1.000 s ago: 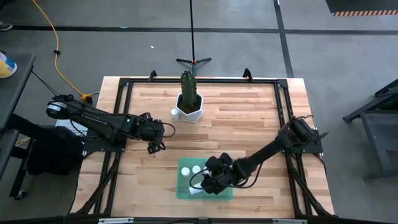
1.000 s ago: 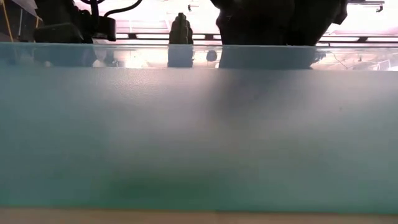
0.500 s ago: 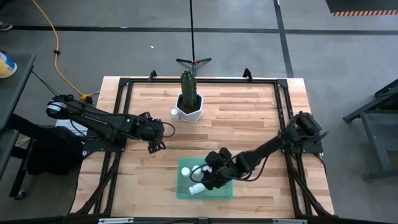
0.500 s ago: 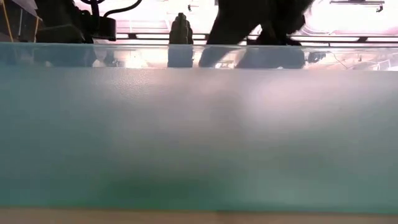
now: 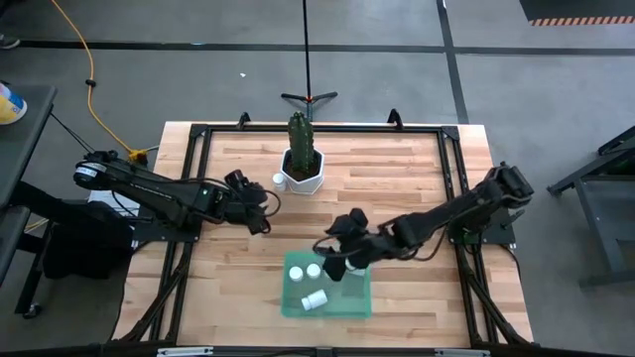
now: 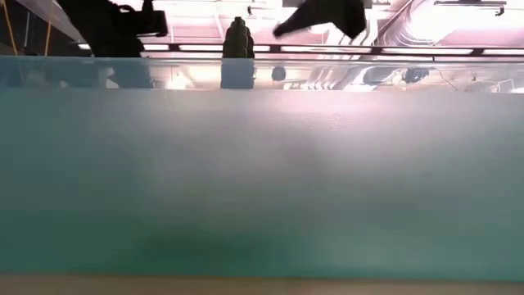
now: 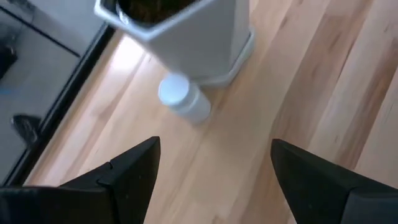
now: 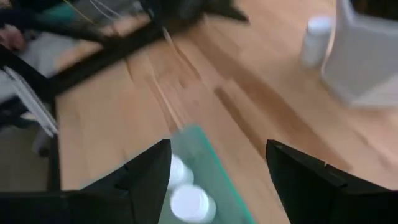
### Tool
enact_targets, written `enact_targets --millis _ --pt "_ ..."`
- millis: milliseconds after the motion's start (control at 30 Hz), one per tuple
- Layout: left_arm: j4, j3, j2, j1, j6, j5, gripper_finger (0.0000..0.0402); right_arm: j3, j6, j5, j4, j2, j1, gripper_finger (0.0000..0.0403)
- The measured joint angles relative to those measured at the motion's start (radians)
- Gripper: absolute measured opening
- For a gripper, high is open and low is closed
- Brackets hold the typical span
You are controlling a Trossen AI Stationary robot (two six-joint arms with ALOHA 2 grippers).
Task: Pick and place pill bottles into a basket
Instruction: Put the white pill bottle into the green bin
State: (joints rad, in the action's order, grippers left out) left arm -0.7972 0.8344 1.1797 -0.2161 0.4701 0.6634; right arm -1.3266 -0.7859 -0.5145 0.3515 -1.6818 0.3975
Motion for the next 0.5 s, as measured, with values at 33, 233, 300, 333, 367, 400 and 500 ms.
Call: enact_targets --millis 33,233,300,333,367,400,500 --pt "0.030 -0.008 0.000 0.000 -0.013 0.006 0.0337 0.000 0.020 -0.002 -0.013 0.019 -0.004 0.0252" --pt "0.189 -0.093 0.000 0.058 -0.040 -0.032 0.0337 0.000 0.176 -0.068 -0.106 0.147 -0.005 0.0252" --pt "0.240 -0.127 0.000 0.094 -0.041 -0.058 0.0337 0.000 0.231 -0.097 -0.129 0.189 0.003 0.0252" --pt "0.271 -0.144 0.000 0.111 -0.043 -0.074 0.0337 0.000 0.257 -0.108 -0.137 0.210 0.007 0.0252" --pt "0.301 -0.162 0.000 0.128 -0.043 -0.098 0.0337 0.000 0.278 -0.116 -0.139 0.229 0.012 0.0252" --pt "0.331 -0.181 0.000 0.146 -0.045 -0.127 0.0337 0.000 0.298 -0.126 -0.140 0.247 0.017 0.0252" --pt "0.463 -0.239 -0.013 0.202 -0.085 -0.233 0.0337 0.000 0.343 -0.140 -0.140 0.291 0.031 0.0252"
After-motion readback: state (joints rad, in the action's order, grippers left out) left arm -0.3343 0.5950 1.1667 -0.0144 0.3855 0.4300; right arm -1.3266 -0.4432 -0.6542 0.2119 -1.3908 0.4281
